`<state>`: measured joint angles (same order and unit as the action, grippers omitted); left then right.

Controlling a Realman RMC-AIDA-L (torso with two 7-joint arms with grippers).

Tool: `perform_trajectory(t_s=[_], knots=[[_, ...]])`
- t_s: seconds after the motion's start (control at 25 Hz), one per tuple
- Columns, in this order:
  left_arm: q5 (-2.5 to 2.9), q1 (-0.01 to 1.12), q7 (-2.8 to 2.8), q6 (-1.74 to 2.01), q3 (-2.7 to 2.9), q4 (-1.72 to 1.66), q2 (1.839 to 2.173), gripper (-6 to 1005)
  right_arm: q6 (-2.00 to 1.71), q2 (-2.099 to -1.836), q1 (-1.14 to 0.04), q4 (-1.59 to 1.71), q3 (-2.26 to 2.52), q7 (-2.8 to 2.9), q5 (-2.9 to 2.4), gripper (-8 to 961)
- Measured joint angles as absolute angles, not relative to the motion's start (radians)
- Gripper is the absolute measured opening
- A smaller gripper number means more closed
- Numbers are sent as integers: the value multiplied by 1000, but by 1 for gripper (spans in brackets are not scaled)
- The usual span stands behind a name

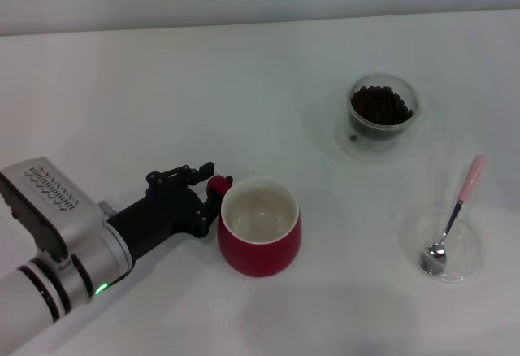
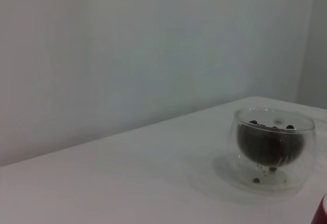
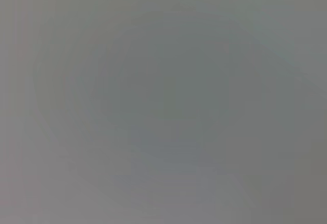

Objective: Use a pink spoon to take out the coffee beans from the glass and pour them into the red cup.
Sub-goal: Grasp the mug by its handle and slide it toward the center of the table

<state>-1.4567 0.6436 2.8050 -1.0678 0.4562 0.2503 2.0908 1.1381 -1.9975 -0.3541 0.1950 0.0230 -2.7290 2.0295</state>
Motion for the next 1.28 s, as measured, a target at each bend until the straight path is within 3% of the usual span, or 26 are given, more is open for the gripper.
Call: perform_trajectory(t_s=[0.44, 0.88, 1.12, 1.28], knots=[[-1447, 598, 2811, -1087, 455, 252, 2091, 446, 1148, -1997, -350, 190, 24, -2727, 2028, 779], [-1437, 523, 2825, -1175, 454, 252, 2091, 598, 1157, -1999, -343, 196, 30, -2729, 2023, 779], [-1442, 481, 2825, -1219, 444, 252, 2091, 608, 1158, -1999, -335, 213, 34, -2730, 2020, 779], [-1442, 449, 2826, -1256, 427, 250, 2091, 670, 1158, -1999, -327, 221, 36, -2734, 2019, 778]])
